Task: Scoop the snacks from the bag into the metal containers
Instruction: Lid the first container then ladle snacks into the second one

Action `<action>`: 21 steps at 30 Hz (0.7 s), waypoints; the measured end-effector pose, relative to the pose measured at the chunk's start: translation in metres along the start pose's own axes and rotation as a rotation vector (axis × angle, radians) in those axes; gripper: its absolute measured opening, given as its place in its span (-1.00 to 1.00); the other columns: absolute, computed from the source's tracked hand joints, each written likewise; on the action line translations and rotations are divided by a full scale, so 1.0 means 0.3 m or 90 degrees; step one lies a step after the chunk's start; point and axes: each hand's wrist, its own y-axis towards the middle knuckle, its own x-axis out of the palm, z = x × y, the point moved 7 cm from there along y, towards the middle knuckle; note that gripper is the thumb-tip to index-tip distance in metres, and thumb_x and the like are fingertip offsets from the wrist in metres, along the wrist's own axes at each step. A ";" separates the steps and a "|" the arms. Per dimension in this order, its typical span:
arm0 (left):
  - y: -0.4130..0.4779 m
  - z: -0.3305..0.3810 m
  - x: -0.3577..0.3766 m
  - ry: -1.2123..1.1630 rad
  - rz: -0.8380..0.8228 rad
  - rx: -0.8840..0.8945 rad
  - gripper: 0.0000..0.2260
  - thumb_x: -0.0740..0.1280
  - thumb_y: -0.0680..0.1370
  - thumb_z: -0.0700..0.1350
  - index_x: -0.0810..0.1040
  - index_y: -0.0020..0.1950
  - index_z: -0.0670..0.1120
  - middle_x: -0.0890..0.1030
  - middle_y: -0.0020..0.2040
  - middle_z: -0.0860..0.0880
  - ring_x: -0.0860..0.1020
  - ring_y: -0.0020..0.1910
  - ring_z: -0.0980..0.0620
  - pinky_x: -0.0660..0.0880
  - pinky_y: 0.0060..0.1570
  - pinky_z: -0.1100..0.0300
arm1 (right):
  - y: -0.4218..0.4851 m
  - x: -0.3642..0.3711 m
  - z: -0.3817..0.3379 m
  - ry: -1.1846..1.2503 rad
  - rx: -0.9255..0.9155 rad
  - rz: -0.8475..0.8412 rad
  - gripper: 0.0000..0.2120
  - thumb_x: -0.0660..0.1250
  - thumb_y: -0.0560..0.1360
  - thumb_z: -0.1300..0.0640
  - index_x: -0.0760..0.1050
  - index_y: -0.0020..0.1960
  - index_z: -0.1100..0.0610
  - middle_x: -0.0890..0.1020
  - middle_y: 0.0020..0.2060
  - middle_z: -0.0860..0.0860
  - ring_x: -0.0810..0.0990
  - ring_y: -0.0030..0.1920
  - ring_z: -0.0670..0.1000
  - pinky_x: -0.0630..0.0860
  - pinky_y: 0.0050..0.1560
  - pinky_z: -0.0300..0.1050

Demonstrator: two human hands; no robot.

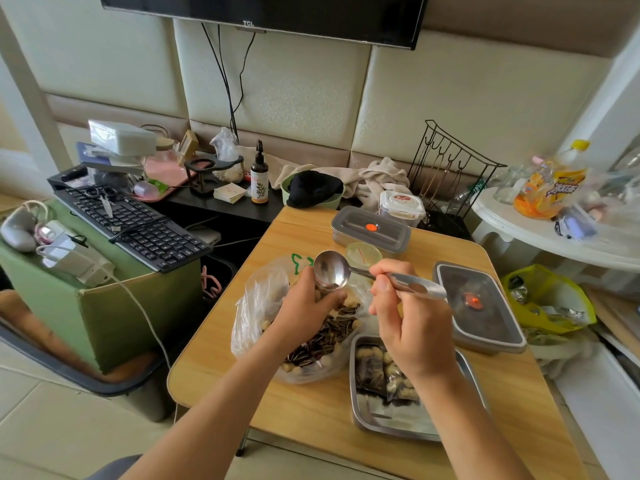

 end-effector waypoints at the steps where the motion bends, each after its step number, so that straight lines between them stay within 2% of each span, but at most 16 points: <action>1: 0.002 -0.006 0.001 0.005 -0.001 0.004 -0.71 0.45 0.56 0.12 0.39 0.09 0.08 0.63 -0.09 0.04 0.59 -0.16 0.03 0.56 -0.09 0.03 | -0.001 -0.002 0.001 0.001 0.003 0.005 -0.71 0.18 0.67 0.25 0.62 -0.09 0.33 0.69 -0.09 0.07 0.61 -0.32 -0.10 0.43 -0.15 -0.55; 4: 0.003 -0.012 0.002 -0.001 -0.015 0.001 -0.70 0.45 0.56 0.11 0.40 0.14 0.07 0.67 -0.02 0.07 0.63 -0.07 0.07 0.61 0.04 -0.05 | -0.001 -0.018 0.008 -0.007 0.020 0.036 -0.70 0.18 0.67 0.24 0.63 -0.07 0.33 0.69 -0.11 0.06 0.63 -0.26 -0.10 0.44 -0.11 -0.54; 6: 0.000 -0.004 0.002 0.002 -0.016 0.001 -0.69 0.45 0.58 0.09 0.40 0.18 0.04 0.62 -0.12 0.09 0.58 -0.17 0.12 0.57 -0.09 0.03 | 0.000 -0.016 0.008 -0.003 0.010 0.027 -0.70 0.18 0.67 0.24 0.62 -0.09 0.33 0.69 -0.09 0.07 0.61 -0.26 -0.16 0.42 -0.09 -0.56; 8: -0.003 -0.003 0.004 0.020 -0.019 0.000 -0.69 0.43 0.60 0.05 0.39 0.21 -0.02 0.52 -0.22 0.13 0.47 -0.29 0.19 0.43 -0.22 0.16 | -0.002 -0.006 0.010 0.011 0.012 0.016 -0.69 0.17 0.68 0.23 0.61 -0.10 0.32 0.69 -0.05 0.07 0.60 -0.30 -0.15 0.44 -0.14 -0.53; 9: -0.003 -0.004 0.004 0.023 -0.021 -0.001 -0.69 0.42 0.61 0.03 0.39 0.22 -0.03 0.53 -0.20 0.14 0.49 -0.27 0.21 0.45 -0.18 0.17 | -0.004 -0.006 0.016 0.012 0.024 0.027 -0.69 0.17 0.68 0.23 0.60 -0.10 0.33 0.70 -0.06 0.06 0.62 -0.32 -0.14 0.49 -0.21 -0.47; 11: -0.009 0.005 -0.002 0.028 -0.021 0.005 -0.71 0.40 0.62 0.02 0.39 0.26 0.01 0.61 -0.04 0.16 0.62 -0.06 0.19 0.58 0.06 0.02 | -0.007 -0.022 0.039 0.005 0.067 0.071 -0.66 0.15 0.68 0.22 0.61 -0.10 0.34 0.68 -0.13 -0.01 0.63 -0.34 -0.14 0.54 -0.29 -0.32; 12: -0.014 0.013 -0.005 0.041 -0.017 0.013 -0.71 0.38 0.63 0.03 0.38 0.28 0.03 0.61 0.02 0.19 0.63 0.05 0.13 0.56 0.18 -0.08 | -0.008 -0.032 0.055 0.009 0.097 0.089 -0.66 0.14 0.69 0.21 0.61 -0.10 0.32 0.64 -0.17 -0.09 0.63 -0.31 -0.18 0.53 -0.28 -0.35; 14: -0.026 0.033 -0.016 0.079 -0.007 0.034 -0.70 0.32 0.67 0.02 0.35 0.34 0.02 0.57 0.03 0.23 0.62 0.12 0.04 0.49 0.28 -0.20 | -0.012 -0.043 0.096 0.024 0.163 0.107 -0.66 0.13 0.72 0.18 0.60 -0.06 0.28 0.56 -0.17 -0.24 0.63 -0.28 -0.24 0.51 -0.27 -0.40; 17: -0.036 0.049 -0.033 0.103 0.014 0.080 -0.72 0.27 0.69 -0.01 0.32 0.38 0.01 0.64 -0.01 0.08 0.63 0.01 0.01 0.52 0.20 -0.19 | -0.026 -0.042 0.139 0.037 0.236 0.108 -0.75 0.14 0.73 0.16 0.56 0.05 0.21 0.58 -0.27 -0.19 0.65 -0.36 -0.16 0.54 -0.34 -0.32; 19: -0.045 0.062 -0.046 0.102 0.018 0.112 -0.73 0.30 0.68 -0.04 0.33 0.35 0.05 0.67 -0.03 -0.02 0.65 -0.09 -0.03 0.58 0.04 -0.16 | -0.034 -0.034 0.146 0.041 0.260 0.098 -0.79 0.14 0.72 0.14 0.54 0.06 0.15 0.57 -0.34 -0.16 0.64 -0.40 -0.14 0.52 -0.36 -0.34; 21: -0.052 0.071 -0.058 0.098 0.020 0.122 -0.74 0.35 0.66 -0.07 0.37 0.30 0.06 0.66 -0.05 -0.03 0.64 -0.16 -0.05 0.61 -0.06 -0.11 | -0.044 -0.021 0.166 0.055 0.310 0.079 -0.81 0.15 0.72 0.13 0.53 0.05 0.11 0.57 -0.38 -0.12 0.64 -0.43 -0.12 0.52 -0.37 -0.28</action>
